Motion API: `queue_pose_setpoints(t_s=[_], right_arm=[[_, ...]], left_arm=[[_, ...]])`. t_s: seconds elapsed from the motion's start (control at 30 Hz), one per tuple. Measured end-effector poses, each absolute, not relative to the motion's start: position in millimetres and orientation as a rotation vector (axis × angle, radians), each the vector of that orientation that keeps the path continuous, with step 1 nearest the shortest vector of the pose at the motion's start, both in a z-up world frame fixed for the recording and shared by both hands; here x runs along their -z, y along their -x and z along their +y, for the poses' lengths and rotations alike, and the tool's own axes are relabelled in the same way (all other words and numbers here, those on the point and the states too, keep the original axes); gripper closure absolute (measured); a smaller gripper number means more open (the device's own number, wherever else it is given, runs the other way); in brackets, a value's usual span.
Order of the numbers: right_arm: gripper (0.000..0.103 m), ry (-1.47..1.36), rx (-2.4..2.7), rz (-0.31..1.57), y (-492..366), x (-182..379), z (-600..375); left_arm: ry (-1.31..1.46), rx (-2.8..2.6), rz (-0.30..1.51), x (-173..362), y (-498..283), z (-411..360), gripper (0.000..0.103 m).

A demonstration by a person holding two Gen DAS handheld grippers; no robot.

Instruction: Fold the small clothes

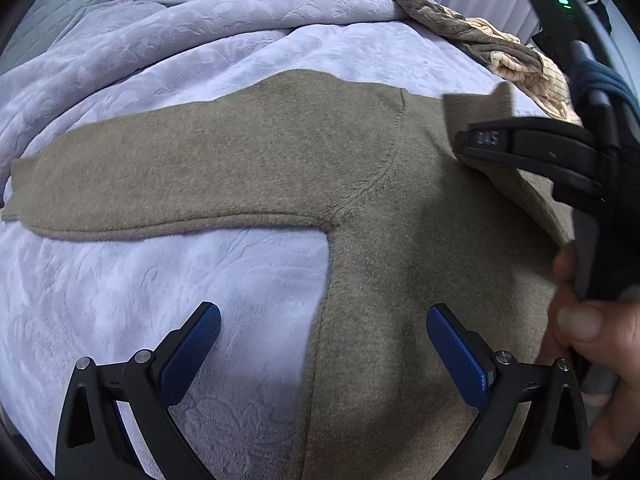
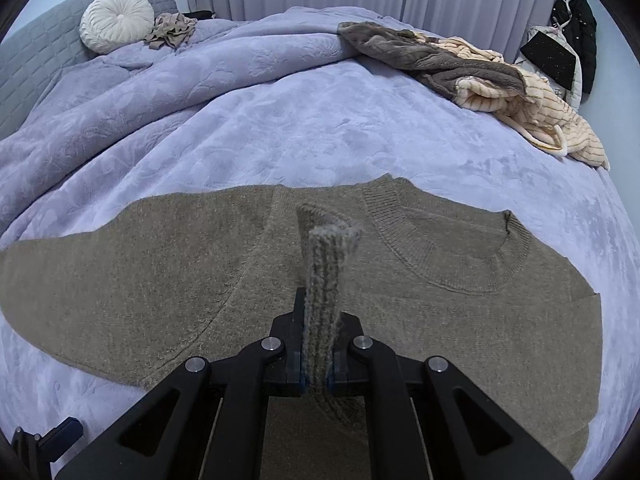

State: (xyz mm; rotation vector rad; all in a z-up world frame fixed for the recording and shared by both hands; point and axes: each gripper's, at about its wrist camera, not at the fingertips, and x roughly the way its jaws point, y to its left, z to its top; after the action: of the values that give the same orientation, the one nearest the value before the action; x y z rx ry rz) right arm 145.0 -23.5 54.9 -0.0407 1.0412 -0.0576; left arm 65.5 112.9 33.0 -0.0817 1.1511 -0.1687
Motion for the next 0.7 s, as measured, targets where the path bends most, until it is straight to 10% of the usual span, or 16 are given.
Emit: queue_pose_setpoints(t_s=[0.07,0.2,0.7], right_arm=[[0.088,0.016,0.005,1.077,-151.5,-49.8,-18.6],[0.047,-0.017,-0.087,1.06,-142.6,-63.6,-13.3],[0.035,-0.09,0.208,1.079,-68.9,-60.4,-228.2]], left_arm=[[0.082,0.162,1.154,-33.1,-63.1,114.4,0.0],[0.085,0.158,1.15,-38.6,-55.6,115.6,0.0],[-0.009,0.415,1.135,-70.9,-91.8,-30.7,0.0]])
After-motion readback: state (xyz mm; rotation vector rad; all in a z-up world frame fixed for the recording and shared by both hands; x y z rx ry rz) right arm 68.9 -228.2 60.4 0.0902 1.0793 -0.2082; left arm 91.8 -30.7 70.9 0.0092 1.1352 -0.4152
